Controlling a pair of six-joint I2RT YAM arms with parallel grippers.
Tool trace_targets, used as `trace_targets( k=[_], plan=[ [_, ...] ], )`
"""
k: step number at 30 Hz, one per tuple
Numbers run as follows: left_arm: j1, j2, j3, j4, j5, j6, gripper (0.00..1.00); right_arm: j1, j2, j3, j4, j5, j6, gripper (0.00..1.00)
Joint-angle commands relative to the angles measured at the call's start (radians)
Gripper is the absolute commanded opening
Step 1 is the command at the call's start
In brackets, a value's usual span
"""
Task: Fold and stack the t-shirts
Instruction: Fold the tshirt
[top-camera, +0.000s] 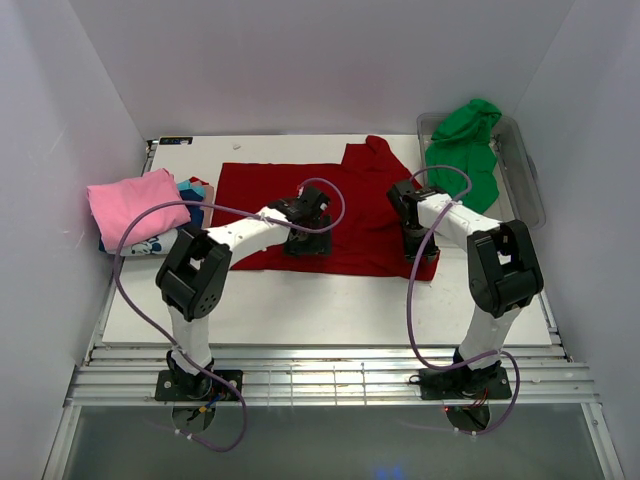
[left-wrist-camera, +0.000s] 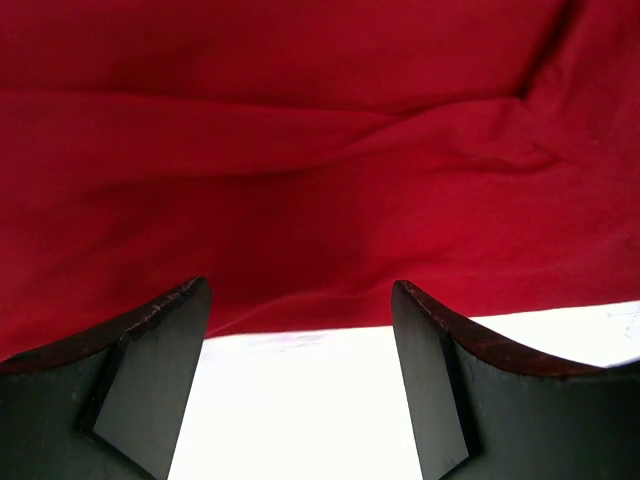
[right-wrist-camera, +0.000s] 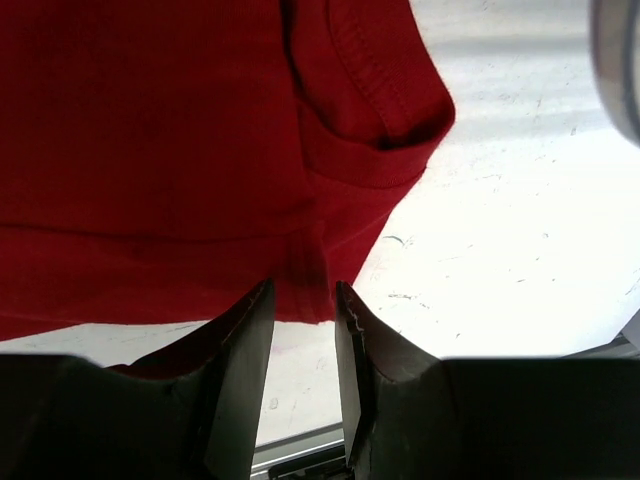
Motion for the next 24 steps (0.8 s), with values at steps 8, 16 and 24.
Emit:
trace_targets(
  k=[8,16,24],
  plan=[
    [-0.027,0.054,0.041,-0.003,0.043,-0.004,0.83,-0.005,0.033,-0.030,0.004,0.020,0.013,0.37],
    [-0.029,0.046,0.009,0.006,0.043,-0.004,0.83,-0.018,0.058,-0.061,0.033,0.006,0.009,0.35],
    [-0.029,0.020,-0.042,0.010,0.043,-0.004,0.83,-0.033,0.039,-0.056,0.035,0.031,-0.006,0.08]
  ],
)
